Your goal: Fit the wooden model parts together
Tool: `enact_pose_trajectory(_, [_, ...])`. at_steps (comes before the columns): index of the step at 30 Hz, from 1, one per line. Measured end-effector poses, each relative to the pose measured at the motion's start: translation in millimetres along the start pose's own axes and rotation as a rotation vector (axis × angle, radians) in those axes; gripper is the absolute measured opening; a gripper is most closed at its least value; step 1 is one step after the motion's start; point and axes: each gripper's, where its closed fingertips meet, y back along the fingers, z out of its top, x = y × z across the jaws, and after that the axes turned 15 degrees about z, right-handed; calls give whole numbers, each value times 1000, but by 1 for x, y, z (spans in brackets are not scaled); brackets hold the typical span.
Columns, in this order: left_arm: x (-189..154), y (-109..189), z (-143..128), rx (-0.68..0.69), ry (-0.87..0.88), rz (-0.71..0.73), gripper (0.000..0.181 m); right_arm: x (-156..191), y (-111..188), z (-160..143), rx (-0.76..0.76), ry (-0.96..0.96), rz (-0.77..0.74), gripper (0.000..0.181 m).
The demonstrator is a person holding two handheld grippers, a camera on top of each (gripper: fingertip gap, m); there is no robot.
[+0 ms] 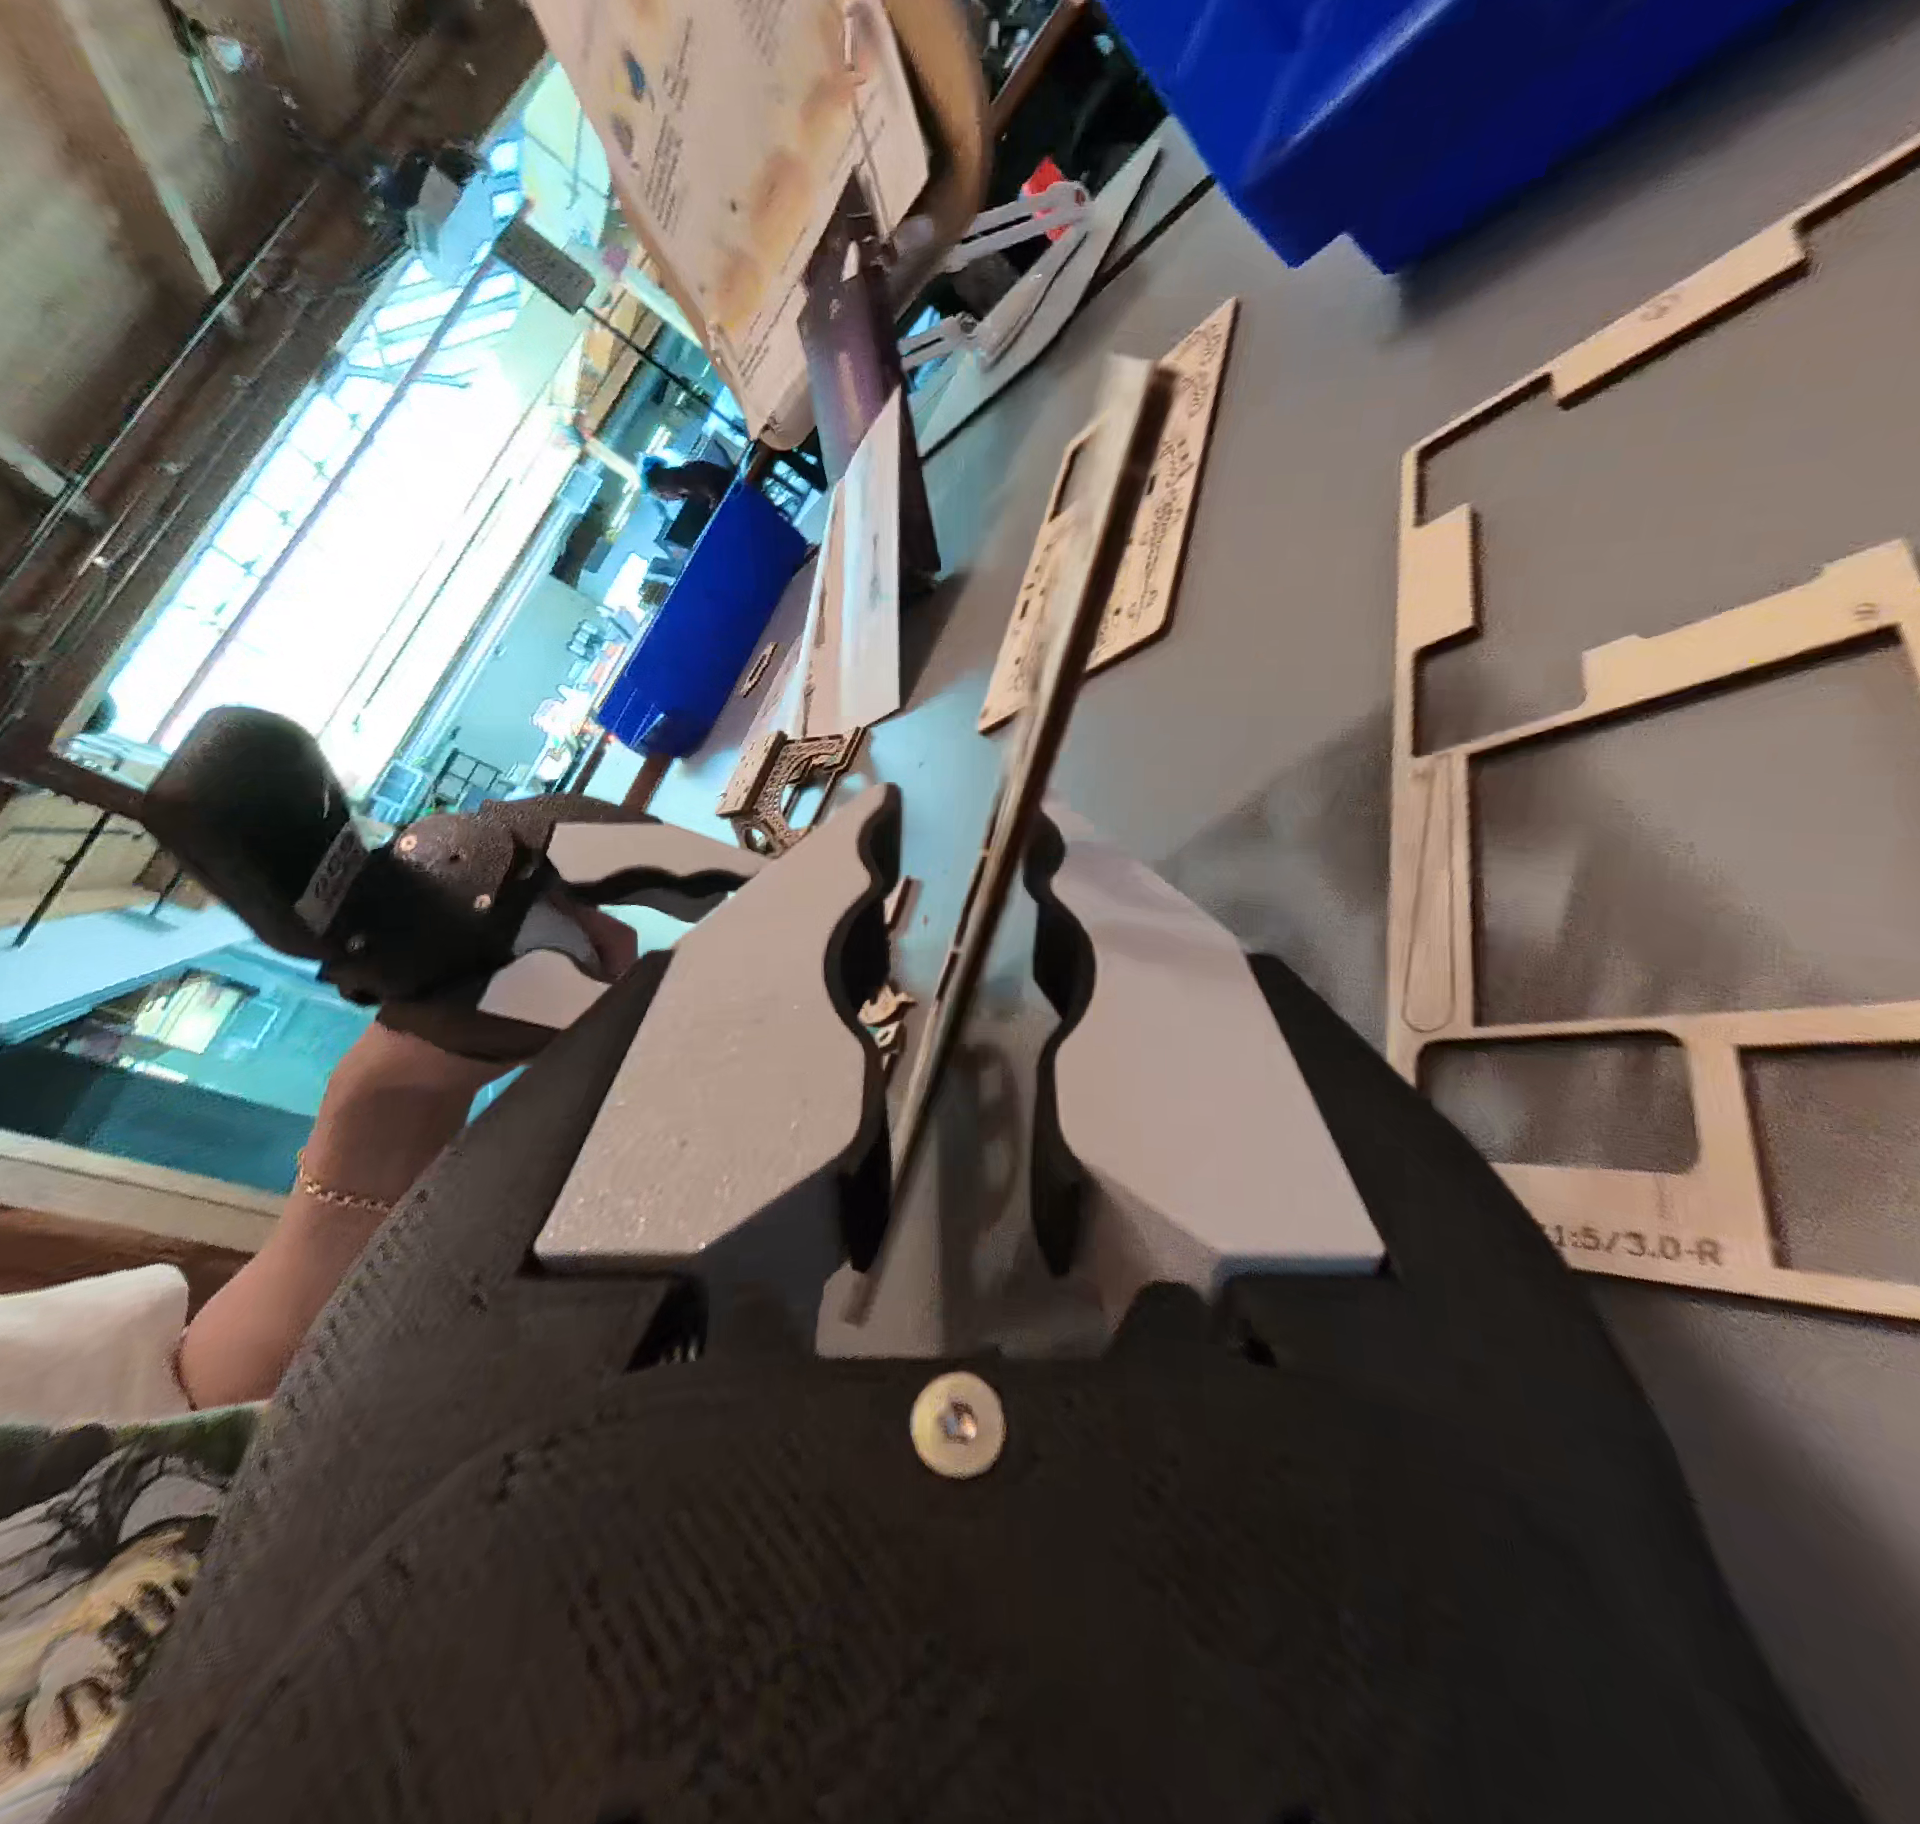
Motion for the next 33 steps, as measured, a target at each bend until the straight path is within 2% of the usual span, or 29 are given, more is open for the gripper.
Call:
enact_pose_trajectory(3, [-6,-10,0,24,-78,8,44,-6,0,-6,49,12,-55,33])
enact_pose_trajectory(6, [-9,-16,7,-1,-109,6,45,-8,2,-7,103,57,-129,68])
enact_pose_trajectory(10, [-16,-19,13,-21,-150,-28,45,-26,21,-1,125,121,-320,93])
enact_pose_trajectory(12, [-19,-19,14,-15,-142,-57,38,-27,25,-2,135,117,-326,93])
enact_pose_trajectory(15, [-17,-20,12,26,-105,-65,23,-20,26,-14,226,118,-283,91])
enact_pose_trajectory(16, [-18,-18,11,28,-108,-77,17,-20,29,-16,253,129,-307,89])
enact_pose_trajectory(17, [-20,-15,11,24,-113,-93,17,-23,34,-13,274,158,-359,97])
enact_pose_trajectory(18, [-21,-12,11,20,-113,-103,16,-25,40,-7,276,207,-419,105])
enact_pose_trajectory(20, [-21,-4,9,15,-127,-118,17,-19,45,7,265,316,-465,101])
enact_pose_trajectory(22, [-22,5,11,-21,-161,-126,17,-9,45,22,241,456,-485,112])
enact_pose_trajectory(24, [-31,20,7,-35,-213,-200,17,-1,48,33,244,570,-527,114])
enact_pose_trajectory(27, [-30,26,-6,-16,-346,-167,17,-2,55,39,293,735,-649,116])
enact_pose_trajectory(29, [-33,25,-14,-7,-415,-176,17,-12,51,19,391,717,-610,113])
enact_pose_trajectory(30, [-35,24,-14,-13,-413,-182,17,-18,50,11,418,672,-588,105])
enact_pose_trajectory(31, [-37,23,-14,-15,-391,-193,17,-22,51,6,434,624,-582,98])
enact_pose_trajectory(33, [-36,22,-13,-25,-343,-192,22,-24,55,8,432,594,-609,99])
